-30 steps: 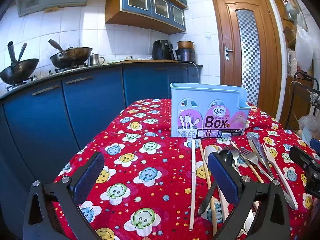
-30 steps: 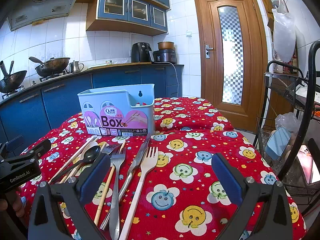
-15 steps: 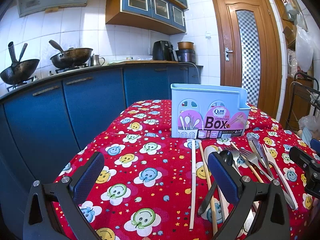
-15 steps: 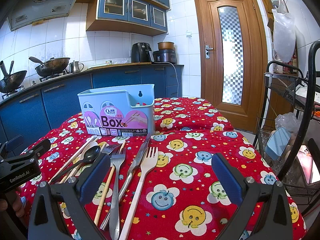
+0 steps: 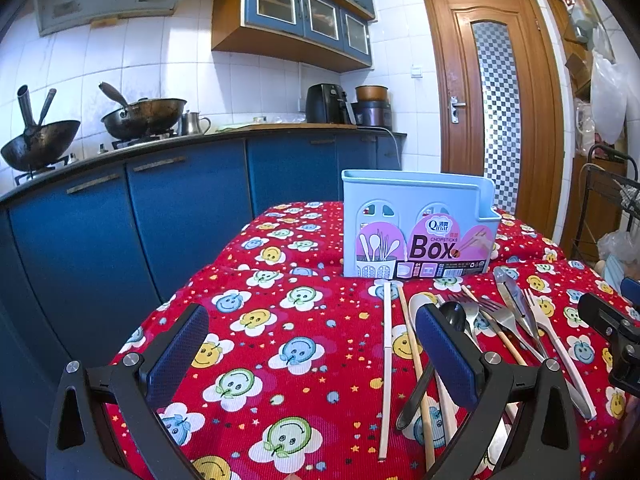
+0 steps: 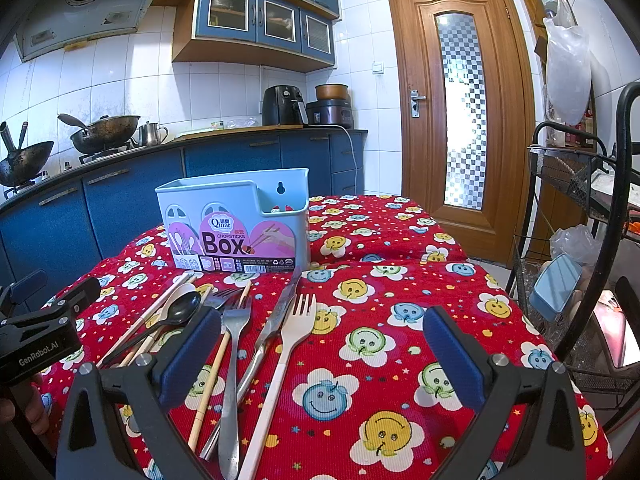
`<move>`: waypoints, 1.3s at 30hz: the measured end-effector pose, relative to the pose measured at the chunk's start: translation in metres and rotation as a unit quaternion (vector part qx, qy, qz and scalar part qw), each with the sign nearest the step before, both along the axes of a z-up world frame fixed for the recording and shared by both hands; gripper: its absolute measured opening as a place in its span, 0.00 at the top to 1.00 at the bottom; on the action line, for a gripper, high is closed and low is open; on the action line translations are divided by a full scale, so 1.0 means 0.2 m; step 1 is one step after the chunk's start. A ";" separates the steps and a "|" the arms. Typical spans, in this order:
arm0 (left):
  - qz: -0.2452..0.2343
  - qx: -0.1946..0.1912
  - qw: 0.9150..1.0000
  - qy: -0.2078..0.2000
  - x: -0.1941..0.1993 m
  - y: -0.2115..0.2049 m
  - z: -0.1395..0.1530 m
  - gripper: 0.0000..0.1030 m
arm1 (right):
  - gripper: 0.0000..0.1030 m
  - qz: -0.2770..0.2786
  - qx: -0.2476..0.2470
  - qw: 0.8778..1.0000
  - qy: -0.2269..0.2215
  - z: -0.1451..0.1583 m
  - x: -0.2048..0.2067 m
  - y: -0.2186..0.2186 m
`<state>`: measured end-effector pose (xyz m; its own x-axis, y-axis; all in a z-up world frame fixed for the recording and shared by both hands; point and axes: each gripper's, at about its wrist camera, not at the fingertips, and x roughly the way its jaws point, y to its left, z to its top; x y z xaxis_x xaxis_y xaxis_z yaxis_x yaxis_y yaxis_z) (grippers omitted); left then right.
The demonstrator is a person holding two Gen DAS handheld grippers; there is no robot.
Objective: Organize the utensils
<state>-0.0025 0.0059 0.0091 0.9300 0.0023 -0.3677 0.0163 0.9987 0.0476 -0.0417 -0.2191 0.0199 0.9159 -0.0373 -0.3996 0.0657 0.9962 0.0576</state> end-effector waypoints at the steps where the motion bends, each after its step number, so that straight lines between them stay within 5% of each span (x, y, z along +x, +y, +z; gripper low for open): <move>1: 0.000 0.000 1.000 0.000 0.00 0.00 0.00 0.00 | 0.00 0.000 0.000 1.000 0.000 0.00 0.00 0.00; 39: -0.009 -0.003 1.000 0.006 0.01 -0.01 -0.02 0.00 | 0.00 0.004 0.001 1.000 0.009 0.00 0.02 0.00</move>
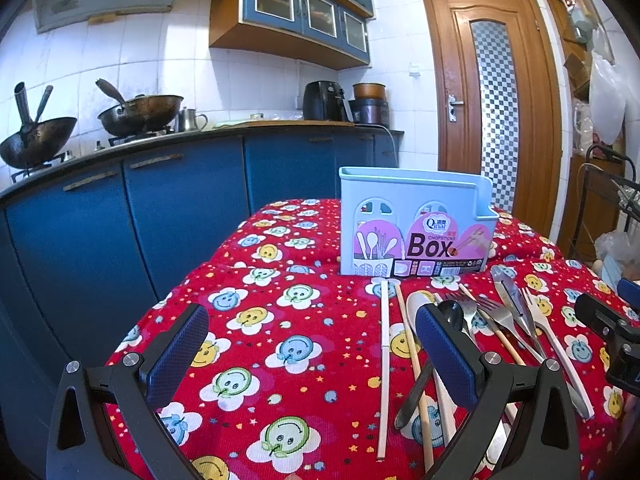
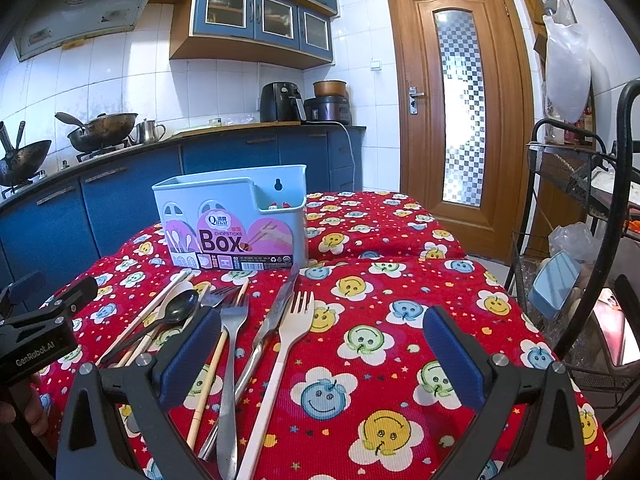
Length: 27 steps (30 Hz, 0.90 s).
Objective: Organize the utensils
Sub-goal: 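Close the left tool on the white chopstick while the right tool grasps the white plastic fork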
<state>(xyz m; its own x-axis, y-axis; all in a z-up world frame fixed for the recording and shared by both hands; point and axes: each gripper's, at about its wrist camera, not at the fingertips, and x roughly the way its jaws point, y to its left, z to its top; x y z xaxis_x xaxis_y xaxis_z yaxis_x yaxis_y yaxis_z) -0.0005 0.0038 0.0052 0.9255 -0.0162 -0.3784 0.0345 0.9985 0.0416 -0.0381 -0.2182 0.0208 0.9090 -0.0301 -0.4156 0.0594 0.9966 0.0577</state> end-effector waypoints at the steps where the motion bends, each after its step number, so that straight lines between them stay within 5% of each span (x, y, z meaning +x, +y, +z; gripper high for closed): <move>1: -0.002 0.000 1.000 0.004 0.01 0.00 0.00 0.00 | 0.00 0.003 0.001 1.000 0.005 -0.01 0.00 -0.01; 10: -0.035 0.001 0.997 0.075 0.14 0.01 0.03 0.00 | 0.02 0.030 0.027 0.996 0.075 0.01 0.08 -0.06; 17: -0.070 0.029 0.982 0.171 0.31 -0.02 0.01 0.01 | 0.32 0.046 0.027 0.987 0.148 0.02 0.18 -0.08; 27: -0.120 0.022 0.948 0.294 0.50 -0.09 -0.03 0.34 | 0.55 0.086 0.077 0.957 0.267 0.00 0.37 -0.12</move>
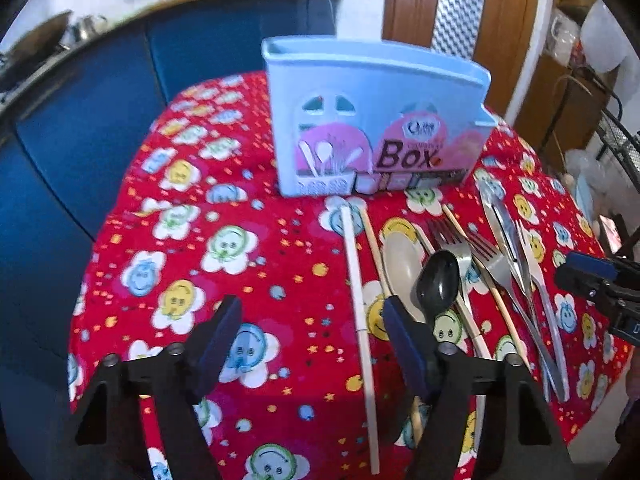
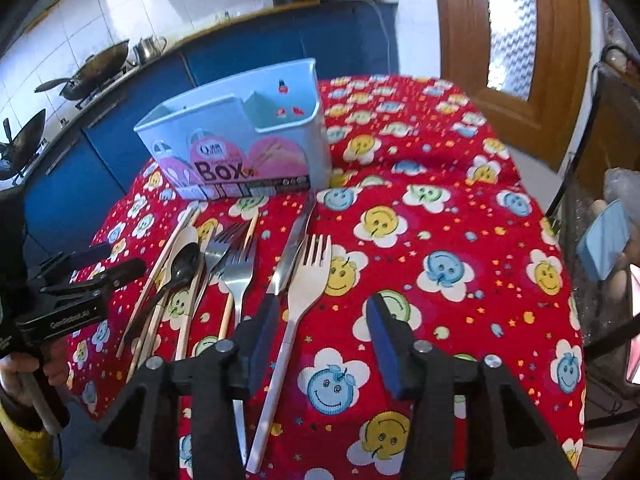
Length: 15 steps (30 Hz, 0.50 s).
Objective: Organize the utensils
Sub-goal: 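Close the left tool on the white chopstick while the right tool grasps the white plastic fork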
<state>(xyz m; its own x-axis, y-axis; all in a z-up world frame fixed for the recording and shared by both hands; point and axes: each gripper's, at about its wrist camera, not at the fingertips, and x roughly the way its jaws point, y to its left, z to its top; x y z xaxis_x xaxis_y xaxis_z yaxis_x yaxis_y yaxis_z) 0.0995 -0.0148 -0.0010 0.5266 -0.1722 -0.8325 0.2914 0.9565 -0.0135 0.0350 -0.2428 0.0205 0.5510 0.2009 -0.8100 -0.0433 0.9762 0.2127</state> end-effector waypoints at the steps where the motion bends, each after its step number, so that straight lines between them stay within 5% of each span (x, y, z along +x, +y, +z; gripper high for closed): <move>1: -0.004 -0.004 1.000 0.018 0.02 0.00 -0.01 0.36 | 0.56 0.005 0.005 1.000 0.012 -0.01 0.01 0.00; 7: -0.017 -0.003 0.998 0.068 0.10 -0.04 -0.06 0.45 | 0.62 0.033 0.003 0.998 0.060 -0.04 0.06 0.03; 15: -0.027 0.033 0.995 0.085 0.15 -0.08 -0.06 0.56 | 0.72 0.062 -0.022 0.992 0.104 -0.06 0.15 0.07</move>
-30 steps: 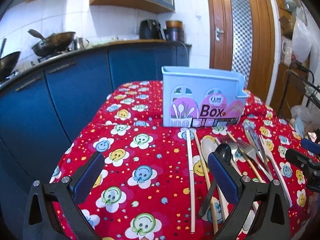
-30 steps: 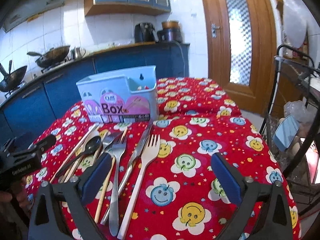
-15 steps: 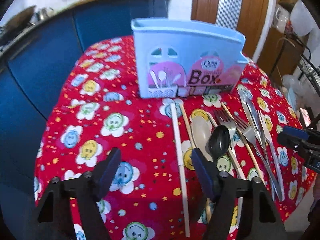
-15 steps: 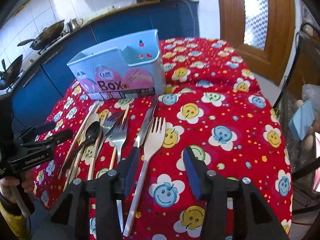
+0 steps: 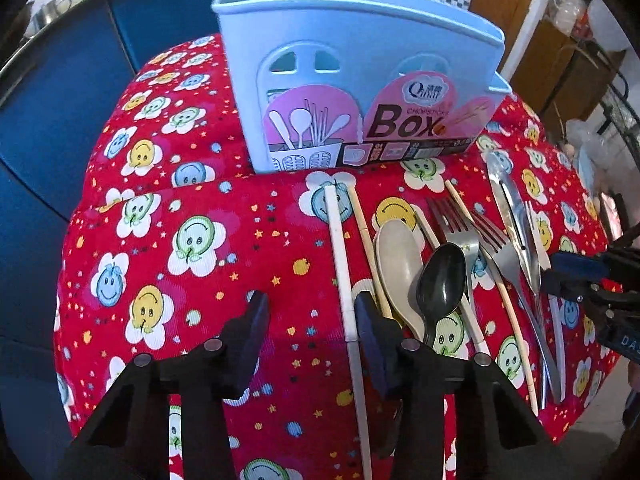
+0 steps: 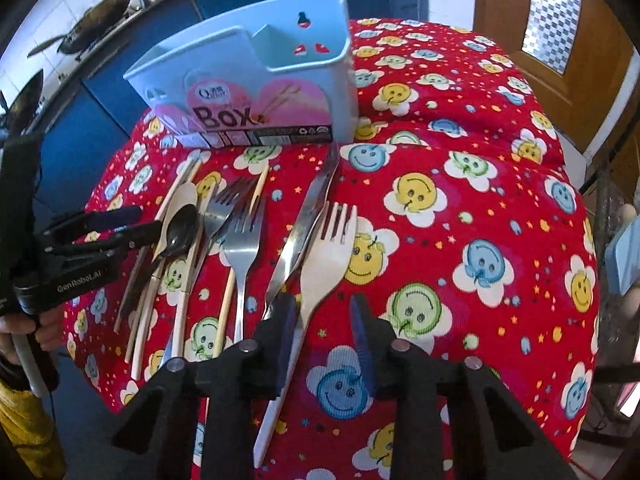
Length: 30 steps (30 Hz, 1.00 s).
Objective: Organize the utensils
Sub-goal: 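Close the left tool on the white chopstick while the right tool grasps the white plastic fork, then lift the white chopstick with the left tool while the right tool lifts the plastic fork toward the caddy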
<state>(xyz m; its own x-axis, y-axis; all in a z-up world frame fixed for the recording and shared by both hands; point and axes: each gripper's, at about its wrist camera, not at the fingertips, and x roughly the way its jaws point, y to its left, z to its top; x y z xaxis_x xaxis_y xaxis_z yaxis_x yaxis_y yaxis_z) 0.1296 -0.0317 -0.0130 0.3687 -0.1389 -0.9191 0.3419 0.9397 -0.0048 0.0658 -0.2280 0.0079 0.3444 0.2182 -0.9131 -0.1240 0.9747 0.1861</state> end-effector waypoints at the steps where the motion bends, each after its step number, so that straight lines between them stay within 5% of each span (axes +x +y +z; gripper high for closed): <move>1: -0.007 0.004 1.000 0.009 0.01 0.00 0.00 0.56 | 0.72 0.002 -0.002 1.000 0.004 0.00 0.02 0.00; 7: -0.017 0.020 0.997 0.068 0.10 -0.03 0.01 0.64 | 0.73 0.014 -0.006 0.999 0.039 -0.01 0.12 0.02; 11: -0.019 0.011 0.996 0.081 0.12 -0.06 0.01 0.93 | 0.76 0.019 -0.021 0.999 0.046 -0.01 0.14 0.04; 18: -0.002 -0.030 0.997 0.066 0.07 0.01 0.03 0.94 | 0.77 -0.007 0.020 0.999 0.031 -0.01 0.11 -0.02; 25: 0.000 -0.084 0.996 -0.027 -0.14 0.15 0.18 0.94 | 0.79 -0.038 0.041 0.996 -0.070 0.13 -0.01 -0.10; 30: 0.013 -0.126 0.988 -0.093 -0.17 0.23 0.32 0.94 | 0.80 -0.051 0.071 0.986 -0.140 0.21 -0.09 -0.13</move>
